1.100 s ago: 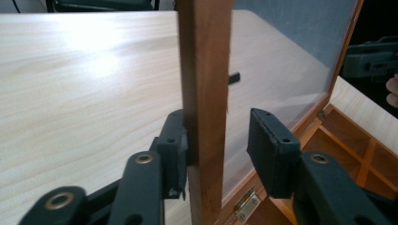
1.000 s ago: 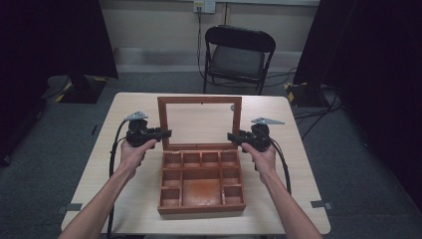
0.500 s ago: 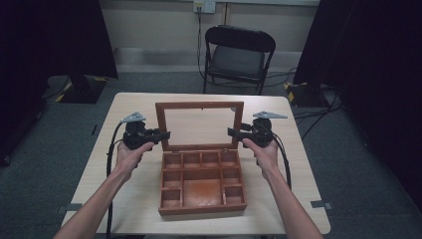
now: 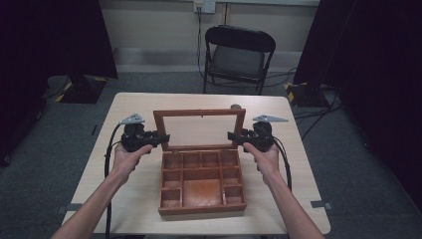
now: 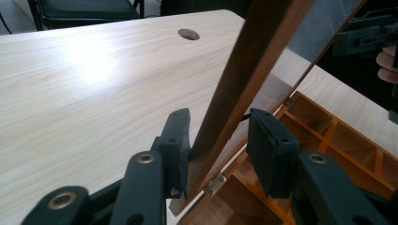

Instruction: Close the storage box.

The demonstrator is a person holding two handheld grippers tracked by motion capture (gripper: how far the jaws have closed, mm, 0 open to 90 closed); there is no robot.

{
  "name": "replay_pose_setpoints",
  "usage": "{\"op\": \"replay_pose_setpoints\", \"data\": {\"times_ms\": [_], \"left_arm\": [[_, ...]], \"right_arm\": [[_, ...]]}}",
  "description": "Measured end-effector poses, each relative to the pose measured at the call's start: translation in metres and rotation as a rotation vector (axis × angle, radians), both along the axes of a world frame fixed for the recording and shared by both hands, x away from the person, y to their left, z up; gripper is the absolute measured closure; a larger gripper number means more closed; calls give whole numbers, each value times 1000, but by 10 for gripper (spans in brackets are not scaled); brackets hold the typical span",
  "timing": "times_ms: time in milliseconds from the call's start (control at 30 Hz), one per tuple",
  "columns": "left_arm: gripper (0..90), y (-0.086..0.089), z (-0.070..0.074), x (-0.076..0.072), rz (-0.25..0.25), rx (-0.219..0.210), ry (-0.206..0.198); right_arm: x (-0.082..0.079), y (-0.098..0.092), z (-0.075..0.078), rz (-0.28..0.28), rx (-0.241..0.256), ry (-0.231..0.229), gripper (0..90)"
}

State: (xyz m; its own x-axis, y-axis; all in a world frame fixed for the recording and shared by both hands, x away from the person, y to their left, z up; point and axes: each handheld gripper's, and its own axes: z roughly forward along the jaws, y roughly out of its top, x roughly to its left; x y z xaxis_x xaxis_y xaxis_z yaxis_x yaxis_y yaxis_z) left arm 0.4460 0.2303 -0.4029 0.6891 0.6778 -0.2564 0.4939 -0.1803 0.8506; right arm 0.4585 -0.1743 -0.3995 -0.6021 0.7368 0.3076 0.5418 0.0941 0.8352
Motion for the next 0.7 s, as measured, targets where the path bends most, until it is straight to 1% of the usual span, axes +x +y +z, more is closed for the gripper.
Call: {"op": "replay_pose_setpoints", "data": {"times_ms": [100,133,167,200,233,267,300,367,400,467,667,700], "left_arm": [[582,-1,0,-2,0,2,-2],[578,-1,0,-3,5,-3,-3],[555,-2,0,-6,18,-5,-8],[542,-2,0,-6,18,-5,-8],[542,-2,0,-7,21,2,-7],[545,-2,0,-7,16,3,-7],[546,-2,0,-8,15,5,-10],[547,-3,1,-9,14,6,-13],[548,-3,1,-9,11,13,-16],[548,-3,1,-9,6,10,-11],[543,-2,2,-10,-6,22,-7],[537,-2,2,-11,-9,23,-3]], "right_arm": [[-5,-1,1,2,-4,0,441],[-7,-1,2,-1,-3,0,440],[-11,-3,2,-8,-8,-1,441],[-11,-3,2,-8,-8,-1,441],[-12,-4,2,-9,-8,-3,440],[-14,-6,2,-7,3,4,473],[-15,-7,2,-4,3,7,484],[-16,-8,1,1,5,8,484],[-17,-9,1,-1,7,14,486],[-18,-10,0,1,15,18,487],[-22,-8,2,-9,-2,25,477],[-25,-7,3,-9,-10,25,470]]}}
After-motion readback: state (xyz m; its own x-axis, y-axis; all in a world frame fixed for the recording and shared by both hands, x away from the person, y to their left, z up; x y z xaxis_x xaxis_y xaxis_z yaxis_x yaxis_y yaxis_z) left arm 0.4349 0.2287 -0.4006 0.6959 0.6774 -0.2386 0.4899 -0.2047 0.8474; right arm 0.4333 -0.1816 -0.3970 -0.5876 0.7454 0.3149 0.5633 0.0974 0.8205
